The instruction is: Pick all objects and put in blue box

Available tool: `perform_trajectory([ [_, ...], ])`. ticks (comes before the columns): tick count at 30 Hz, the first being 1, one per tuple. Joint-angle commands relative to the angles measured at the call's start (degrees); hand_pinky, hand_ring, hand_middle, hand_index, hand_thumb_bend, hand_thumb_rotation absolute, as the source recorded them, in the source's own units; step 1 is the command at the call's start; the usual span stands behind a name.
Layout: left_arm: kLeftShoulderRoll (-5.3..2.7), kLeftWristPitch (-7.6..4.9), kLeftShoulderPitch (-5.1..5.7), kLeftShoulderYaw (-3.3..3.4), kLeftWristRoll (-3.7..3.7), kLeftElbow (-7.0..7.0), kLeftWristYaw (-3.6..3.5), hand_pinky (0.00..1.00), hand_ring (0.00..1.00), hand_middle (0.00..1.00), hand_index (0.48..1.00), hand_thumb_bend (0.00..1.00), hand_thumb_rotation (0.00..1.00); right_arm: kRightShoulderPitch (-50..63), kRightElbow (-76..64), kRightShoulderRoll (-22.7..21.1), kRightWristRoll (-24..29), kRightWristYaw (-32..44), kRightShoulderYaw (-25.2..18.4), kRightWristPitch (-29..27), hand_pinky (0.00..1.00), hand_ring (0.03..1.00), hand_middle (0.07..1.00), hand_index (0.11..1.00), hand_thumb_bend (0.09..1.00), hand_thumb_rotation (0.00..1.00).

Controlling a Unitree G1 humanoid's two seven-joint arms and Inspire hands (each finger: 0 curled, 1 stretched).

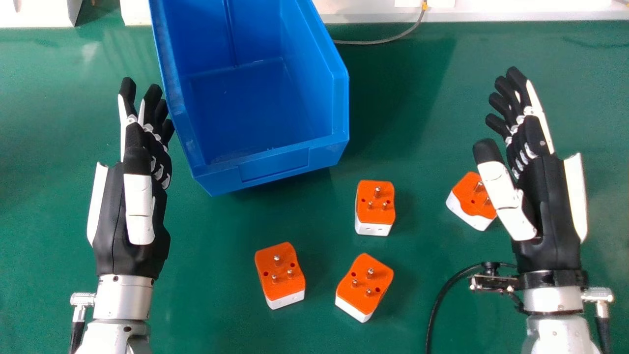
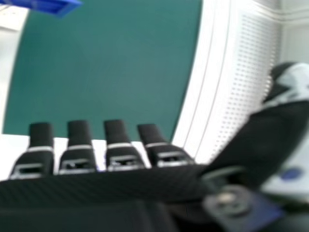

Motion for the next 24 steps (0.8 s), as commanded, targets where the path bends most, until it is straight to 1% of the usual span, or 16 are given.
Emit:
perform_trajectory([
  [1,0.29,-1.09,0.0,-0.01,-0.13,-1.24,-0.24,1.0,1.0,1.0,1.0,0.86,1.0,-1.3,-0.2,-1.2,-1.1,-1.4,-0.5,0.1,0.81,0.881,0.903,0.902,0.481,0.6],
  [2,0.25,-1.08,0.03,-0.03,-0.1,-1.29,-0.19,1.0,1.0,1.0,1.0,0.86,1.0,-1.4,-0.1,-1.6,-2.0,-1.9,-0.5,0.3,0.81,0.881,0.903,0.902,0.481,0.6],
  [3,0.23,-1.07,0.05,-0.05,-0.08,-1.33,-0.16,1.0,1.0,1.0,1.0,0.86,1.0,-1.5,-0.1,-1.9,-2.5,-2.3,-0.4,0.4,0.8,0.877,0.9,0.9,0.5,0.59],
  [4,0.2,-1.06,0.05,-0.04,-0.06,-1.3,-0.11,1.0,1.0,1.0,1.0,0.86,1.0,-1.8,0.0,-2.8,-3.6,-2.8,-0.4,0.8,0.8,0.877,0.9,0.9,0.5,0.59],
  [6,0.17,-1.13,0.04,-0.02,-0.04,-1.19,-0.06,1.0,1.0,1.0,1.0,0.86,1.0,-2.6,0.6,-4.5,-5.3,-3.4,-0.5,1.7,0.77,0.87,0.897,0.893,0.539,0.56],
  [7,0.15,-1.14,0.06,-0.04,0.0,-1.21,-0.03,1.0,1.0,1.0,1.0,0.86,1.0,-2.9,0.8,-5.3,-5.9,-3.6,-0.6,2.1,0.77,0.87,0.897,0.893,0.539,0.56],
  [12,0.15,-1.16,0.26,-0.02,-0.01,-1.5,0.03,1.0,1.0,1.0,1.0,0.87,1.0,-4.2,1.8,-7.8,-8.1,-4.4,0.1,5.1,0.76,0.863,0.893,0.875,0.628,0.5],
  [16,0.04,-1.16,0.37,-0.08,0.16,-1.63,0.22,1.0,1.0,1.0,1.0,0.86,1.0,-5.7,3.6,-9.5,-9.9,-5.0,1.2,7.1,0.75,0.862,0.892,0.873,0.64,0.49],
  [24,0.06,-0.92,0.74,-0.04,0.01,-2.21,0.31,1.0,1.0,1.0,1.0,0.87,1.0,-8.8,8.0,-12.4,-10.3,-4.6,2.5,9.0,0.75,0.862,0.889,0.871,0.687,0.48],
])
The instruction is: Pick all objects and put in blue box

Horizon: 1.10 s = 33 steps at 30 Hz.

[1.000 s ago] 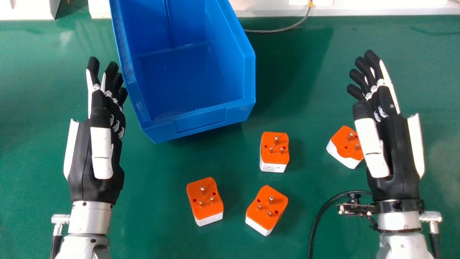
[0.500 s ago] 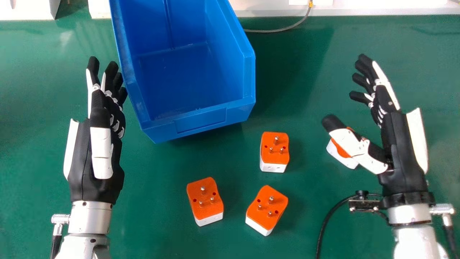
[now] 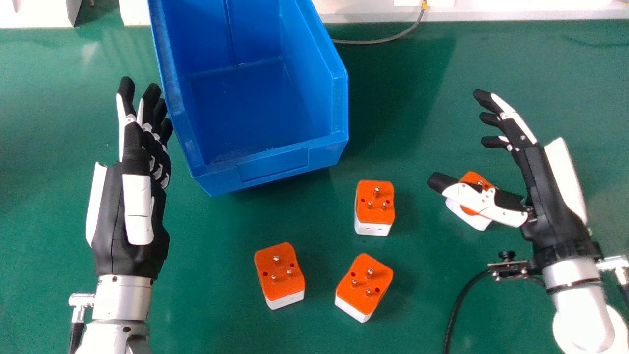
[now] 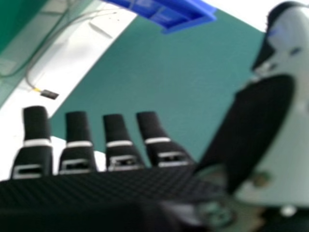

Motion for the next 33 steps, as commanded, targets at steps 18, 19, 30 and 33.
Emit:
perform_trajectory([
  [18,-0.32,-0.43,0.14,-0.24,-0.1,-1.94,0.09,1.0,1.0,1.0,1.0,0.88,1.0,-9.2,13.2,-5.4,0.0,0.5,3.4,0.7,0.78,0.873,0.886,0.881,0.786,0.42],
  [19,-0.33,-0.4,0.18,-0.25,-0.16,-2.04,0.05,1.0,1.0,1.0,1.0,0.88,1.0,-9.4,13.5,-5.6,-0.1,0.8,3.7,1.0,0.79,0.873,0.886,0.882,0.792,0.42],
  [30,-0.52,-0.27,-0.01,-0.42,-0.42,-2.17,-0.24,1.0,1.0,1.0,1.0,0.88,1.0,-11.7,15.9,-8.4,-1.6,1.6,7.1,4.2,0.8,0.884,0.909,0.899,0.856,0.41],
  [33,-0.52,-0.2,-0.02,-0.48,-0.55,-2.27,-0.33,1.0,1.0,1.0,1.0,0.88,1.0,-12.4,16.7,-8.3,-1.7,1.5,7.7,5.0,0.8,0.887,0.915,0.905,0.887,0.41],
])
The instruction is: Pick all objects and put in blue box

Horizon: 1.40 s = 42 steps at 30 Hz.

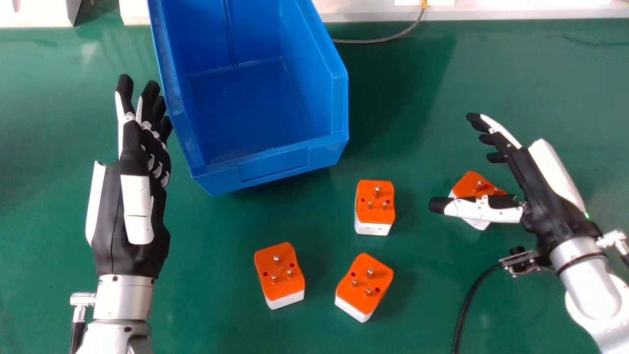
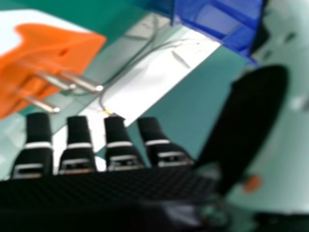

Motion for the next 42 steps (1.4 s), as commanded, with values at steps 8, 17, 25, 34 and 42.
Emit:
perform_trajectory([
  [8,0.03,-0.34,1.11,-0.44,-0.89,-3.07,-0.63,1.0,1.0,1.0,1.0,0.88,1.0,-4.1,4.2,-1.1,-1.7,-1.8,2.4,1.0,0.77,0.883,0.921,0.914,0.927,0.38],
  [17,-0.32,-0.5,1.8,-0.61,-0.89,-3.67,-0.46,1.0,1.0,1.0,1.0,0.88,1.0,-5.8,7.4,-1.8,-3.7,-3.5,4.5,1.0,0.74,0.871,0.921,0.916,0.936,0.36],
  [25,-0.36,-0.07,2.07,-0.67,-1.06,-4.01,-0.46,1.0,1.0,1.0,1.0,0.88,1.0,-6.9,9.0,-1.9,-3.9,-3.3,5.8,1.3,0.76,0.874,0.918,0.92,0.937,0.36],
  [34,-0.34,0.52,2.1,-0.55,-0.95,-4.31,-0.22,1.0,1.0,1.0,1.0,0.89,1.0,-8.2,10.6,-1.8,-4.1,-2.8,6.8,3.0,0.73,0.876,0.924,0.926,0.942,0.37],
  [42,-0.17,0.51,1.69,-0.47,-0.86,-4.04,-0.27,1.0,1.0,1.0,1.0,0.9,1.0,-9.3,12.1,-1.6,-4.9,-4.8,8.2,4.8,0.72,0.868,0.917,0.925,0.948,0.34],
])
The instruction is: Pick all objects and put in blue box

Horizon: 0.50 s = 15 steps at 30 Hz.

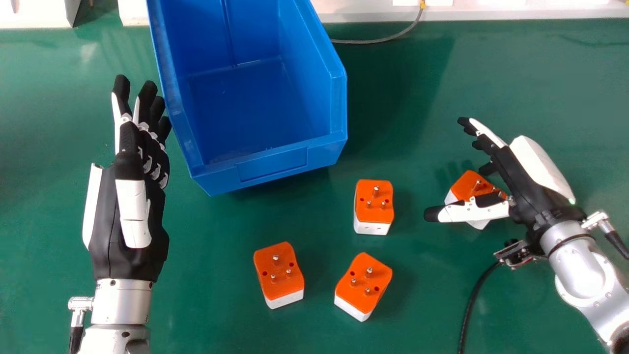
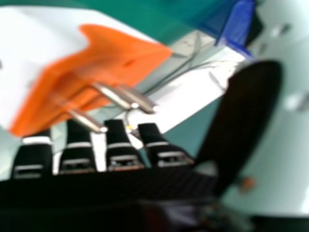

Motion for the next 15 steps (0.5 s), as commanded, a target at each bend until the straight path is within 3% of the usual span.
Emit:
perform_trajectory([
  [1,0.19,-0.49,-0.17,-0.09,-0.11,-1.0,-0.17,1.0,1.0,1.0,1.0,0.9,1.0,-0.4,0.9,-0.8,-0.7,-1.2,0.5,1.1,0.72,0.864,0.913,0.921,0.948,0.33],
  [7,0.23,-0.62,-0.17,-0.08,-0.17,-0.98,-0.31,1.0,1.0,1.0,1.0,0.9,1.0,-0.2,1.2,-0.9,-1.7,-3.4,1.2,1.0,0.7,0.826,0.871,0.87,0.922,0.22],
  [15,0.11,-0.57,0.08,-0.12,-0.23,-1.22,-0.32,1.0,1.0,1.0,1.0,0.9,1.0,0.5,1.4,-2.1,-1.1,-0.7,1.2,0.3,0.64,0.754,0.824,0.842,0.91,0.17],
])
